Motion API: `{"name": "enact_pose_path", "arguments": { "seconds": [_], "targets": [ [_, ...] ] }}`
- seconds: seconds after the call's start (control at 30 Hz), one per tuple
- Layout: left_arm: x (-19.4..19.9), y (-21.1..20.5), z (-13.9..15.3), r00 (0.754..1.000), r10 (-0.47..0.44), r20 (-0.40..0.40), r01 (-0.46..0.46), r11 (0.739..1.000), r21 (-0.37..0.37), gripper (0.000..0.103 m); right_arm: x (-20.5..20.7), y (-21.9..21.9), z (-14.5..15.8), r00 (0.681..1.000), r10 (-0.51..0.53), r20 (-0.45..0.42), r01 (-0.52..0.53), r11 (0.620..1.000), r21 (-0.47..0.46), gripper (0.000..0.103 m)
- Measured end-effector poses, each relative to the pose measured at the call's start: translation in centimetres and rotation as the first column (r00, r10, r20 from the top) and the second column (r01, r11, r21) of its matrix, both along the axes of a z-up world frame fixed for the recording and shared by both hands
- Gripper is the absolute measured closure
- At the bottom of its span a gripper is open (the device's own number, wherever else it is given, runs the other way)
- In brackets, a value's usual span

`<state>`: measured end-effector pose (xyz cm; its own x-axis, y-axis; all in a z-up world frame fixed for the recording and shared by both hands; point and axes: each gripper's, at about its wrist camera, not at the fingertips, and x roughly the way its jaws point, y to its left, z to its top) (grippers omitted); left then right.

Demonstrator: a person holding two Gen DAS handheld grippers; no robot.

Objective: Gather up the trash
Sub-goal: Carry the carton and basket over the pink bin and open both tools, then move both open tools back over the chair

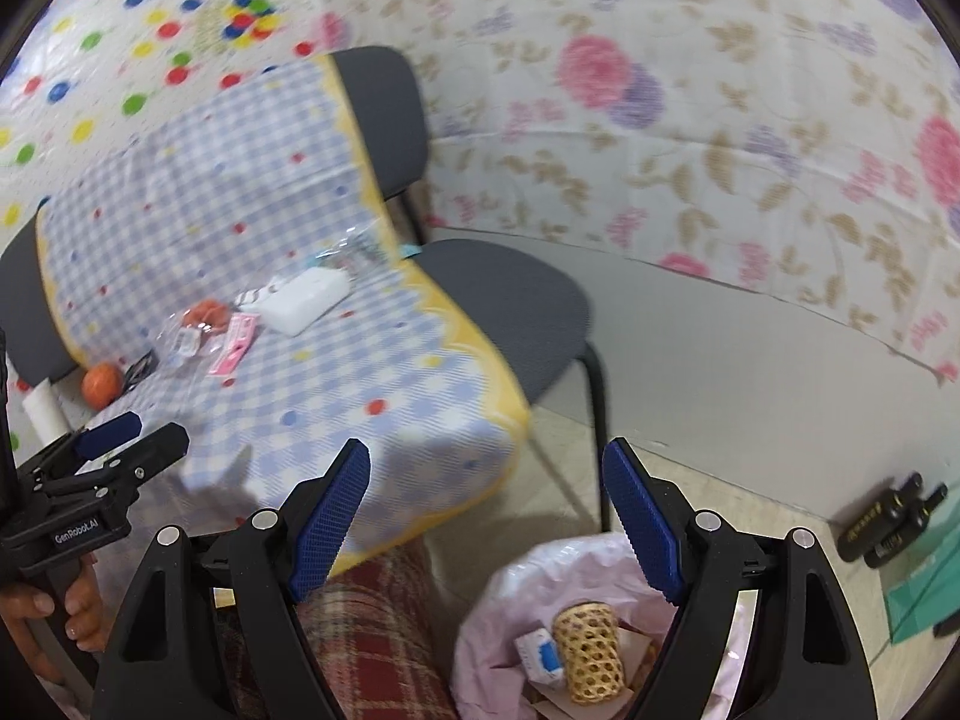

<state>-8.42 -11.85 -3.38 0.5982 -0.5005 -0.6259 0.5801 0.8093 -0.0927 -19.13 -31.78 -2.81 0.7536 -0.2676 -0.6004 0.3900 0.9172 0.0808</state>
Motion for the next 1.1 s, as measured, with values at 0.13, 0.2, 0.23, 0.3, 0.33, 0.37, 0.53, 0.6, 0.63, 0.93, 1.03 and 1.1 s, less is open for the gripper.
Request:
{"name": "enact_pose_path", "arguments": {
  "seconds": [0.13,0.2,0.23,0.3,0.33,0.37,0.53,0.6,0.63,0.93,1.03,1.1],
  "targets": [
    [1.7,2.9,0.1,0.997,0.081,0.0,-0.081,0.997,0.002,0.015,2.5,1.6,0.3,0.999,0.05,0.004,-0.05,0.999,-0.012,0.023],
    [2.3,4.1,0.3,0.994,0.113,0.003,-0.113,0.994,0.004,0.015,3.8,2.5,0.5,0.997,0.078,0.002,-0.078,0.997,-0.017,0.023],
    [2.7,5.0,0.4,0.991,0.134,0.007,-0.134,0.991,0.003,0.015,4.3,2.9,0.5,0.996,0.089,0.001,-0.089,0.996,-0.02,0.023],
    [3.5,6.6,0.6,0.985,0.173,0.016,-0.173,0.985,0.0,0.015,5.7,4.0,0.7,0.993,0.122,-0.003,-0.122,0.992,-0.035,0.023],
    [3.9,7.6,0.8,0.98,0.198,0.021,-0.198,0.98,-0.001,0.015,6.2,4.5,0.7,0.991,0.133,-0.004,-0.133,0.99,-0.041,0.023],
    [4.4,8.6,1.0,0.975,0.221,0.024,-0.221,0.975,-0.002,0.015,6.8,5.0,0.8,0.989,0.148,-0.005,-0.148,0.988,-0.046,0.023],
    [6.3,12.8,1.4,0.947,0.319,0.023,-0.319,0.948,-0.01,0.015,10.6,7.6,1.2,0.974,0.227,-0.009,-0.227,0.972,-0.062,0.023],
    [6.8,13.9,1.3,0.939,0.342,0.019,-0.342,0.94,-0.013,0.015,12.1,8.6,1.3,0.967,0.253,-0.013,-0.254,0.965,-0.066,0.023],
    [7.1,14.5,1.3,0.935,0.355,0.018,-0.355,0.935,-0.012,0.015,13.0,9.3,1.3,0.962,0.272,-0.018,-0.273,0.96,-0.069,0.023],
    [10.2,17.8,0.1,0.906,0.423,-0.003,-0.423,0.906,0.001,0.015,21.1,15.8,-1.1,0.899,0.417,-0.137,-0.431,0.897,-0.101,0.023],
    [11.3,18.4,-0.2,0.901,0.433,-0.003,-0.433,0.901,0.005,0.015,23.4,17.5,-2.5,0.878,0.445,-0.179,-0.467,0.878,-0.107,0.023],
    [12.2,18.8,-0.4,0.898,0.44,-0.005,-0.44,0.898,0.014,0.015,24.9,18.5,-3.5,0.861,0.462,-0.213,-0.492,0.864,-0.111,0.023]
  ]
}}
